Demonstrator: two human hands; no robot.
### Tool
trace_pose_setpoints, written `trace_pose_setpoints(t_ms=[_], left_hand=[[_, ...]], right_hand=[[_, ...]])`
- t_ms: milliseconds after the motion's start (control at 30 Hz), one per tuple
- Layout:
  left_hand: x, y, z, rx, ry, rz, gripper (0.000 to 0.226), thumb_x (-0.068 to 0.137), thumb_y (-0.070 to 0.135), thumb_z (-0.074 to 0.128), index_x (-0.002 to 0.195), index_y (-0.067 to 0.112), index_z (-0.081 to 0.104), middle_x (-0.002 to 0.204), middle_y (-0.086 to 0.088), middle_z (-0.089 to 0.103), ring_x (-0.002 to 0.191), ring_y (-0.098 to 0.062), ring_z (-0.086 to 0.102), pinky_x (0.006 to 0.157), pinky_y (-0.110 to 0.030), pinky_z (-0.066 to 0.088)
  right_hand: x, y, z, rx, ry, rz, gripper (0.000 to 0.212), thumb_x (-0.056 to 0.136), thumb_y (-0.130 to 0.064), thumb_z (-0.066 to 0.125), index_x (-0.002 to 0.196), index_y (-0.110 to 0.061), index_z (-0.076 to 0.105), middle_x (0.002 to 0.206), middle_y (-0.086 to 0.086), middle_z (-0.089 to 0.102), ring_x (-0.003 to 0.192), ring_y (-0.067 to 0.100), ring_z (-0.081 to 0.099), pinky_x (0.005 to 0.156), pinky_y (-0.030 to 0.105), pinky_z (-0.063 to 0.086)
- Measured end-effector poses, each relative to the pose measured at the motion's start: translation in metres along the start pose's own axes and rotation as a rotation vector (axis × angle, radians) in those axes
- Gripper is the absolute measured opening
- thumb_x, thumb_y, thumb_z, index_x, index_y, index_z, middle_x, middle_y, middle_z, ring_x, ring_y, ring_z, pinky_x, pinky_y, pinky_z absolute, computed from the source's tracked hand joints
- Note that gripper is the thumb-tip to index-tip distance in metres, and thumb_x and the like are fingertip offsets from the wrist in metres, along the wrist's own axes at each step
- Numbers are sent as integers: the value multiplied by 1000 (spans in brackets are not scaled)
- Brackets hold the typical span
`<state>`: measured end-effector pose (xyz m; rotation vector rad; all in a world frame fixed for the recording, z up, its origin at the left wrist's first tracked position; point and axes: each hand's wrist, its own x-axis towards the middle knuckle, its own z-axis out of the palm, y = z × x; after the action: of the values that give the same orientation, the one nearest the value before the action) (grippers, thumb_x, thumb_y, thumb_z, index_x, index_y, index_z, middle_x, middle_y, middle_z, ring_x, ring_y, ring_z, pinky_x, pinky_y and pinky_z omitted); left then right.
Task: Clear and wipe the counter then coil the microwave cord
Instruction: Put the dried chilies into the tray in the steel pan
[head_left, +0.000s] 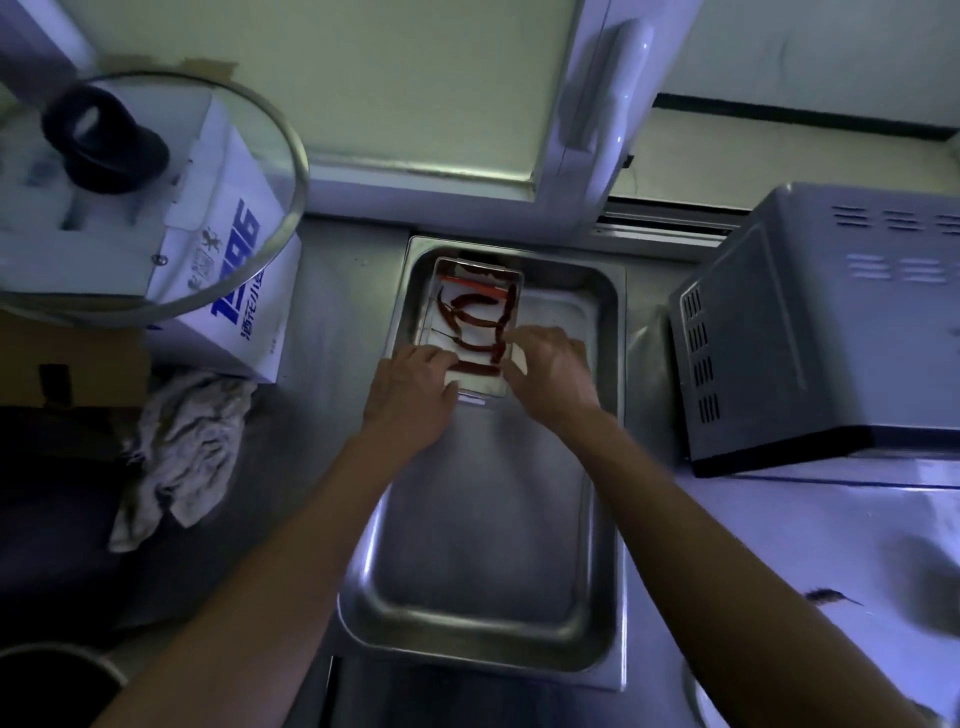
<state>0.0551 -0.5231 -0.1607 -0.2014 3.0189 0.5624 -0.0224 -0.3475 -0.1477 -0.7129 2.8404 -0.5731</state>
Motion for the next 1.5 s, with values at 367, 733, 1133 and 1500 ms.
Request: trace_pose_setpoints(t_ms=[367, 733, 1133, 1500], left_hand=[[-86, 77, 1, -58, -77, 120, 42, 98, 35, 51, 138, 20, 52, 142, -3, 54, 133, -25, 44, 107, -44, 38], [-151, 153, 30, 5, -151, 283, 39, 98, 33, 51, 135, 21, 54, 137, 0, 59, 126, -24, 50, 99, -43, 42], [-245, 300, 89, 47, -217, 439, 36, 96, 36, 53, 130, 24, 58, 129, 1, 62, 122, -23, 53, 99, -40, 43], [-290, 402, 122, 197, -257, 487, 37, 95, 36, 50, 131, 28, 56, 135, 8, 58, 122, -21, 51, 97, -37, 41]], right_hand=[[-148, 20, -43, 47, -7, 152, 35, 94, -29, 63, 128, -21, 64, 133, 1, 64, 119, 24, 59, 102, 40, 47], [-274, 76, -57, 113, -9, 345, 32, 95, -28, 62, 125, -18, 66, 128, 5, 66, 117, 28, 58, 99, 39, 46], [-441, 158, -86, 219, 68, 495, 32, 94, -29, 62, 125, -23, 64, 125, 4, 68, 107, 25, 65, 91, 37, 53], [-540, 220, -117, 37, 61, 498, 40, 96, -32, 54, 135, -24, 57, 131, 5, 62, 121, 28, 56, 95, 41, 46]])
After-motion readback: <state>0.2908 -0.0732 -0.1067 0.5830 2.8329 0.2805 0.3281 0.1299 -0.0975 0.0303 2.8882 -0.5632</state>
